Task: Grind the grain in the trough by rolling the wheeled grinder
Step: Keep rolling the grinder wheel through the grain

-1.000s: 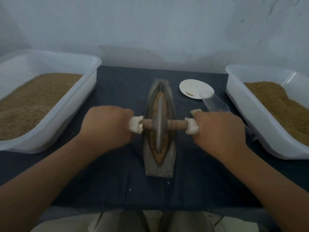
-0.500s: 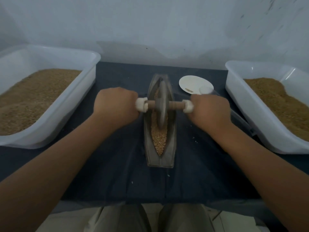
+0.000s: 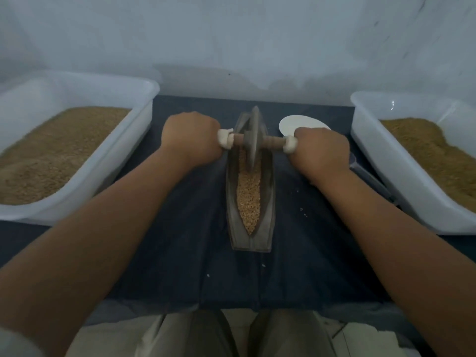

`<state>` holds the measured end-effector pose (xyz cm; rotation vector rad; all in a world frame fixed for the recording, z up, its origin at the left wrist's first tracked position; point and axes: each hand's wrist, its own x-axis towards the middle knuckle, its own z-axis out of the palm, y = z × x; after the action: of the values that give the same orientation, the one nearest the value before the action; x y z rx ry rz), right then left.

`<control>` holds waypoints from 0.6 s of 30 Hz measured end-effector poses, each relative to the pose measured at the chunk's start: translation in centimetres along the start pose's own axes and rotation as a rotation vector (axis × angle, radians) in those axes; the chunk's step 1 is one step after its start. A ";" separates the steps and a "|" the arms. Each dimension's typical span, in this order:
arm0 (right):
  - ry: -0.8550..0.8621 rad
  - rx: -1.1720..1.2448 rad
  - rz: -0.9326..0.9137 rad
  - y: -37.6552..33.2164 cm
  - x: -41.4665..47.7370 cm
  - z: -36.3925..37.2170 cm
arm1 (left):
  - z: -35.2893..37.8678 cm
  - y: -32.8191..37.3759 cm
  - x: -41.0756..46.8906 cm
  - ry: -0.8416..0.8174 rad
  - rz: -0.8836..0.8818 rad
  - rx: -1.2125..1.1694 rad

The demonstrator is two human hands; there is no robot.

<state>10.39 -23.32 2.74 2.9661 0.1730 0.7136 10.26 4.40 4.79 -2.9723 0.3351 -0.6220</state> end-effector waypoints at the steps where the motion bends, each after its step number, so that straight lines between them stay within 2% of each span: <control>1: 0.006 -0.015 -0.013 0.0 -0.7 -0.4 | 0.0 0.0 -0.9 0.015 0.006 -0.003; 5: 0.174 -0.048 -0.148 0.6 -6.3 -2.8 | -0.1 -0.3 -7.3 0.089 0.075 0.018; 8: 0.120 -0.067 -0.168 1.2 -9.1 -3.3 | -0.6 -0.5 -10.0 0.133 0.124 0.022; 13: 0.149 -0.045 -0.108 0.4 -5.2 -2.0 | 0.4 -0.2 -5.5 0.081 0.060 0.068; 18: 0.151 -0.041 -0.076 -0.5 0.5 -1.1 | 1.3 0.0 -0.8 0.029 -0.066 -0.021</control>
<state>10.28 -22.73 3.90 2.8499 0.2757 0.9201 10.05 4.59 3.30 -3.0074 0.2485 -0.6727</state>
